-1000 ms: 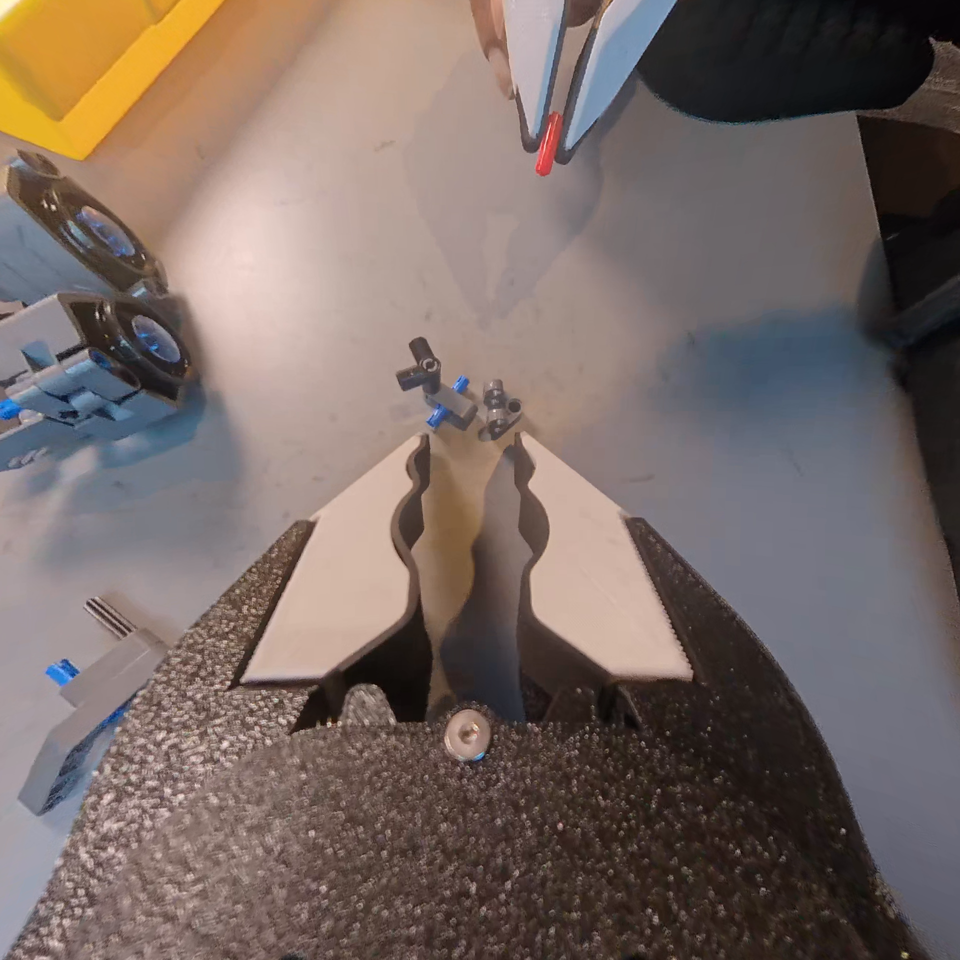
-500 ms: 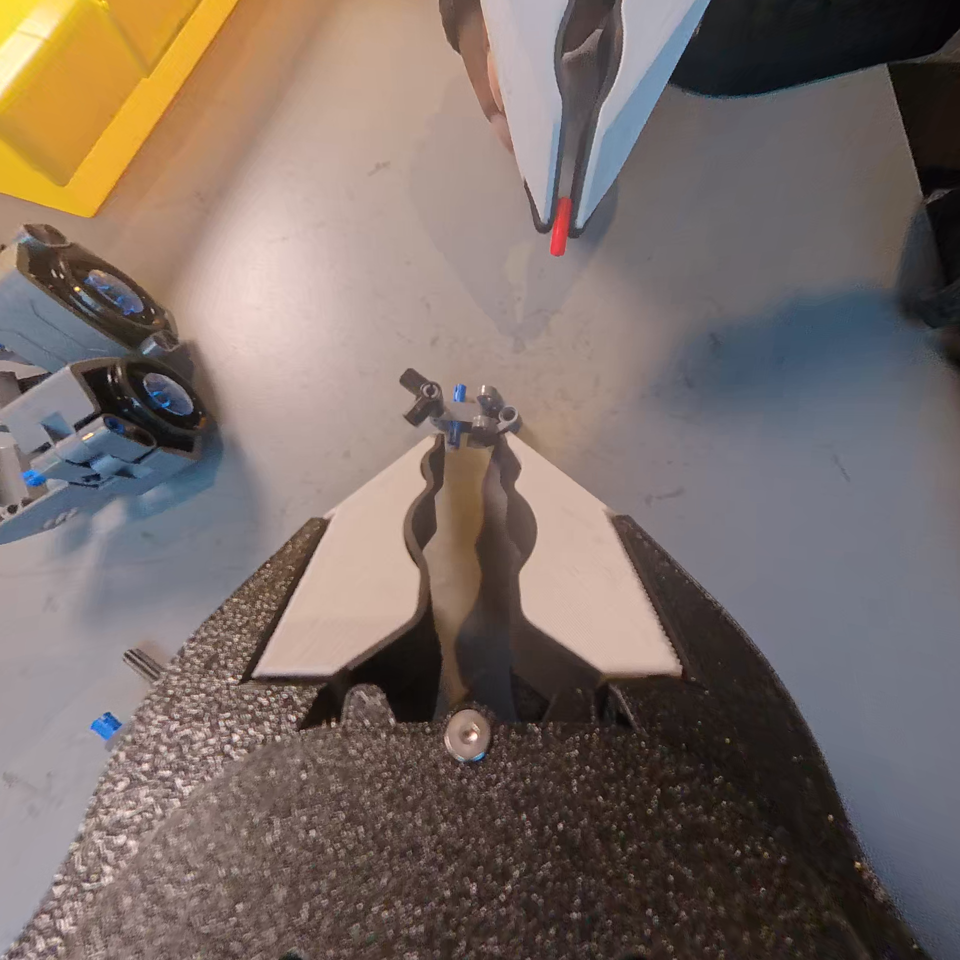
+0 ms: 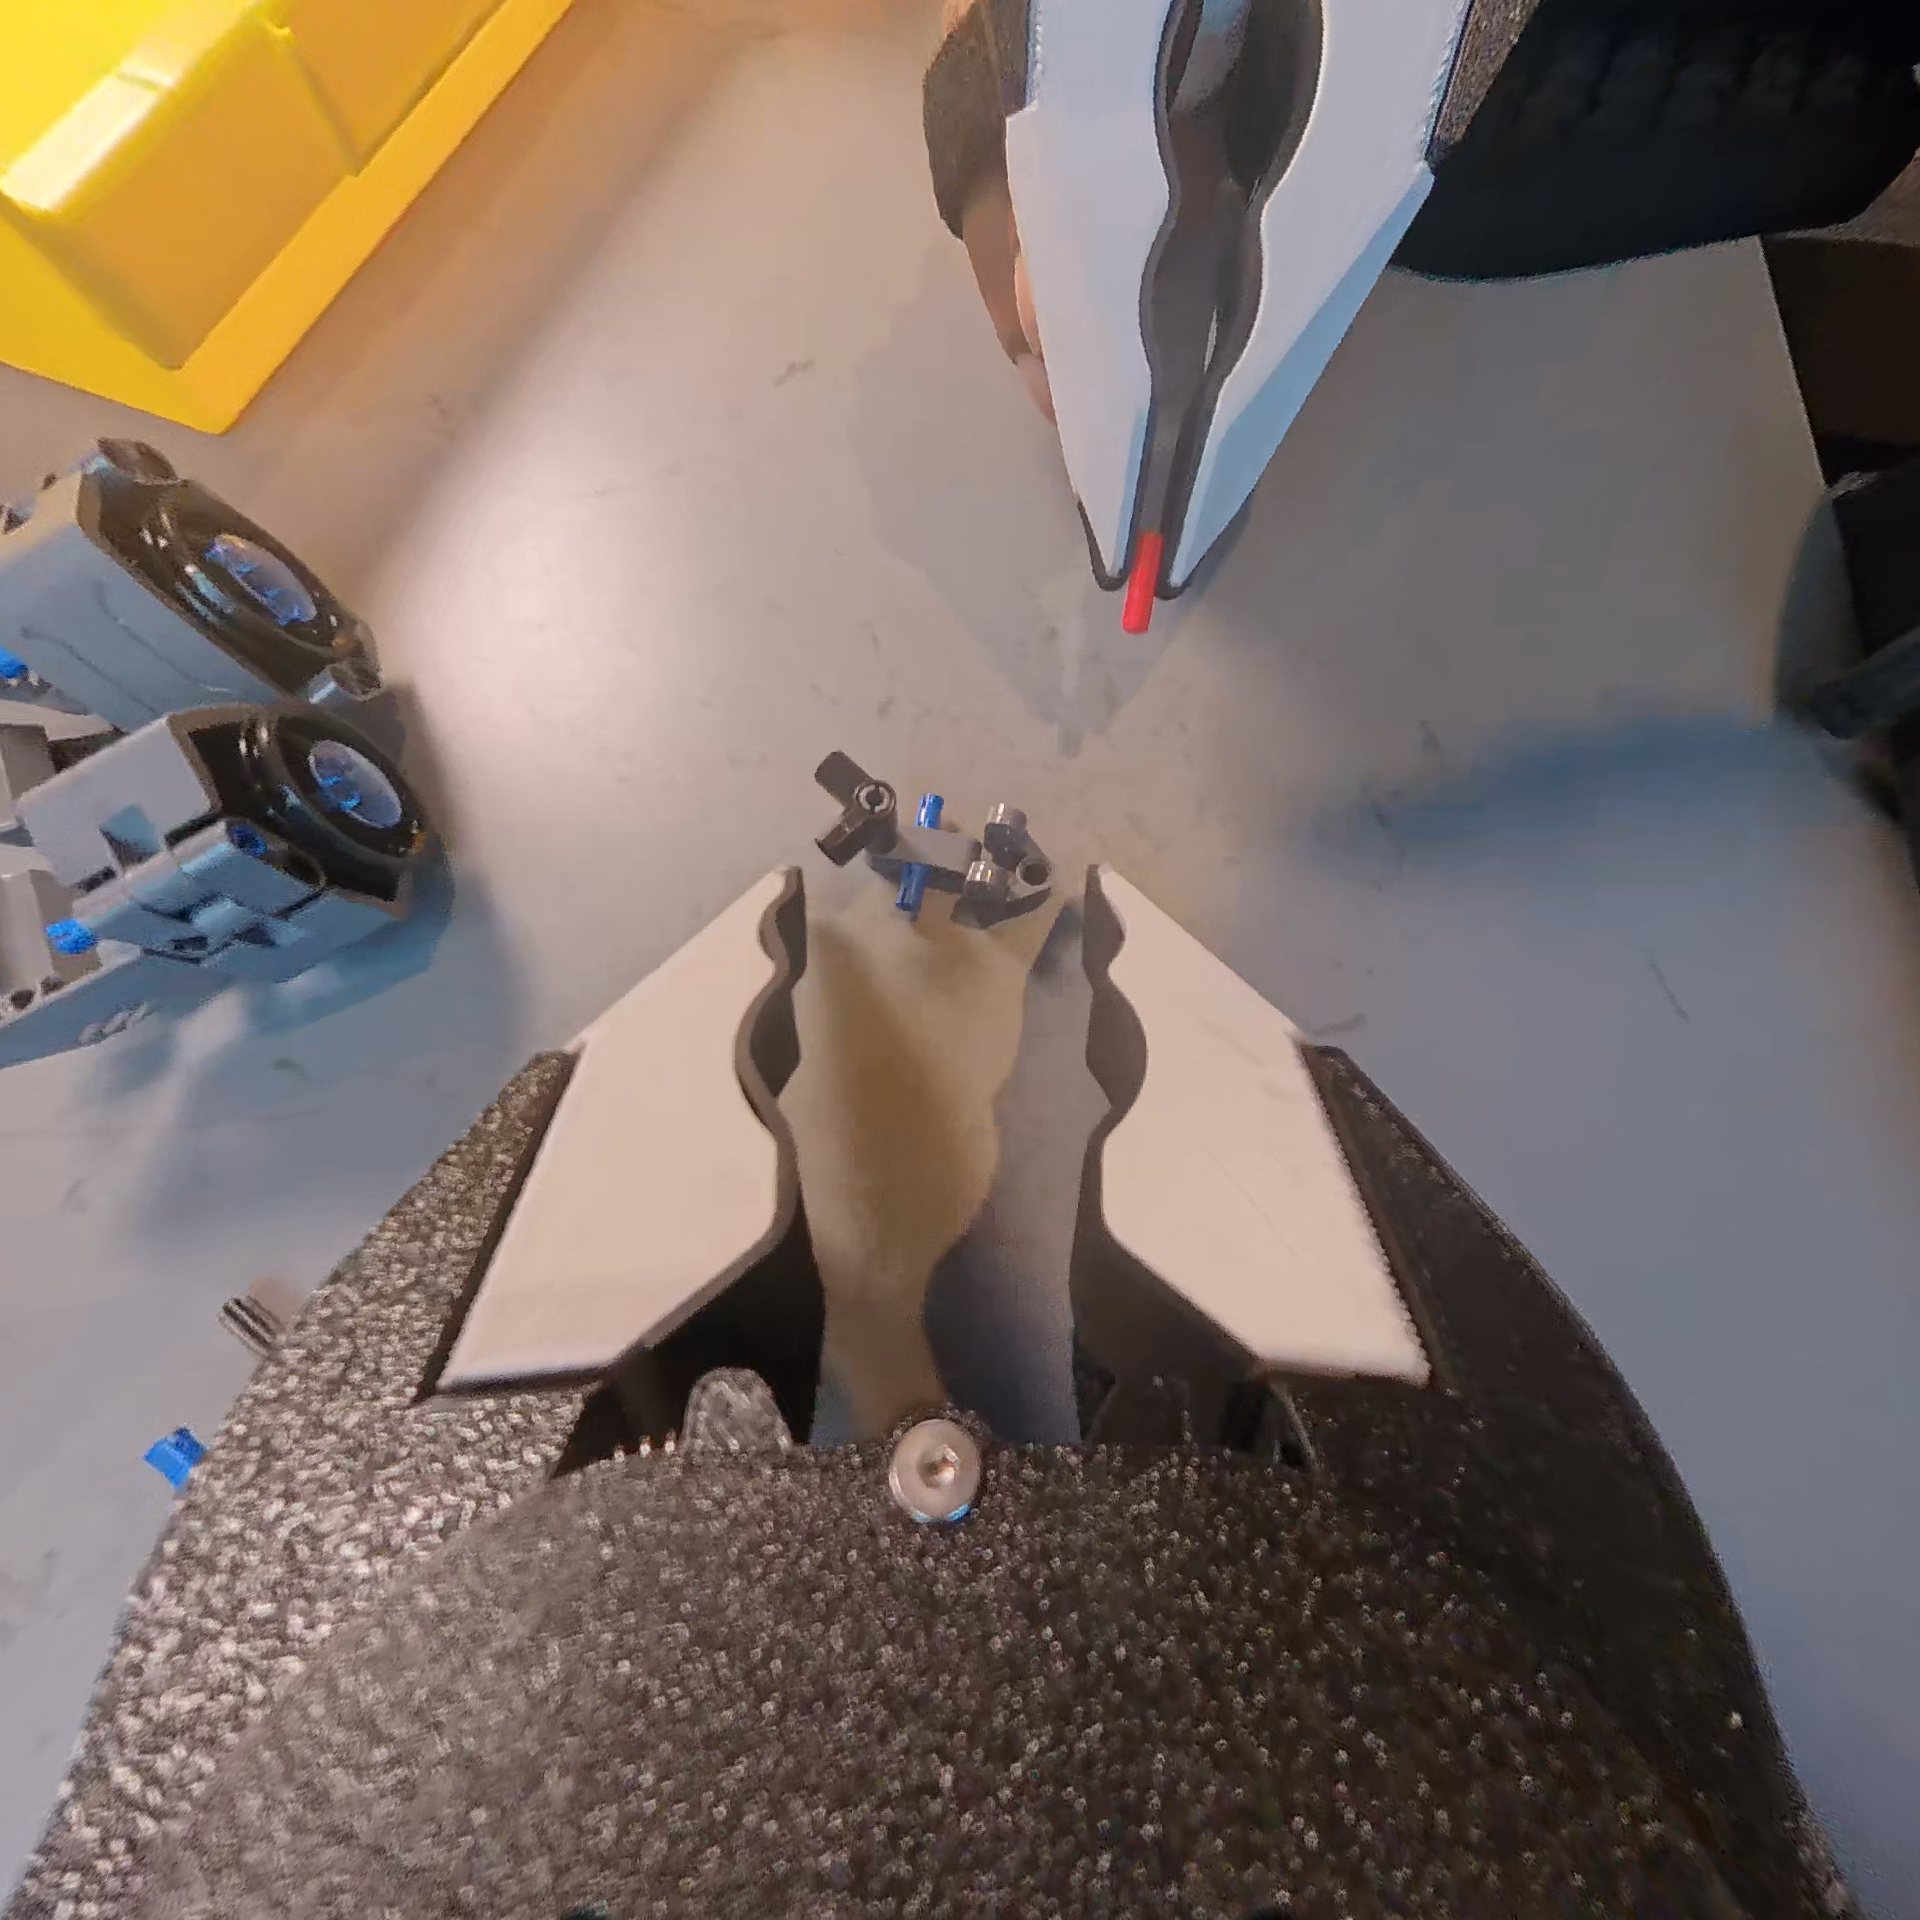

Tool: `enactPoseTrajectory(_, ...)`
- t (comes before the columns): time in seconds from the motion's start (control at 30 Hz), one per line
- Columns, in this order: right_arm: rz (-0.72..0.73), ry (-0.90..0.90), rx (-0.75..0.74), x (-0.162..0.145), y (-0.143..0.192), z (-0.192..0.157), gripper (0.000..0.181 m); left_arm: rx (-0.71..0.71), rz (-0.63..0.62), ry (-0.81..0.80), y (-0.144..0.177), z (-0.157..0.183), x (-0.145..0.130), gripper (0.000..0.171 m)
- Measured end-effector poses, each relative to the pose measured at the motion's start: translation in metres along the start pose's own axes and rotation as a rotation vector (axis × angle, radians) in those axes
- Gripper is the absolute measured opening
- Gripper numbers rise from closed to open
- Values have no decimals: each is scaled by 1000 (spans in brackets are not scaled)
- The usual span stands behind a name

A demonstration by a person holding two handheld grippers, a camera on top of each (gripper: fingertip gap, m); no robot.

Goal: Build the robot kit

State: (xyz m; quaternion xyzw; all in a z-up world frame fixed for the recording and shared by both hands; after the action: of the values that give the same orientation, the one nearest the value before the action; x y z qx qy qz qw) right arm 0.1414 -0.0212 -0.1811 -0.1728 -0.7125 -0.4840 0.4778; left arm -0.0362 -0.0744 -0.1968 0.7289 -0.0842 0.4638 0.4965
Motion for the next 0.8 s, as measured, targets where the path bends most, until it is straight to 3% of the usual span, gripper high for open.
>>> enactPoseTrajectory(0.17,-7,-1,14,-1,-2,-1,3,-34,-29,-19,-9,-3,4,57)
enactPoseTrajectory(0.43,1,-7,22,-1,-1,-2,3,-37,-36,-87,-12,-6,6,39)
enactPoseTrajectory(0.8,-5,-12,31,-2,-2,-2,3,-76,-12,-80,-8,-2,5,47)
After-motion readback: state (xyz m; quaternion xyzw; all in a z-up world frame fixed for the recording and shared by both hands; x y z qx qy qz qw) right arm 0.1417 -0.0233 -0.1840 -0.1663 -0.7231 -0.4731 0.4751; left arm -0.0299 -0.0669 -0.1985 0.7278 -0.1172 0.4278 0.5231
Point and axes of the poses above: each gripper's, where its closed fingertips meet, y back along the fingers, x out of its top, z = x × y across the jaws, the point moved 9 cm from there along y, back along the fingers, and after that the axes turned 10 degrees about x, right-handed, at the moved point
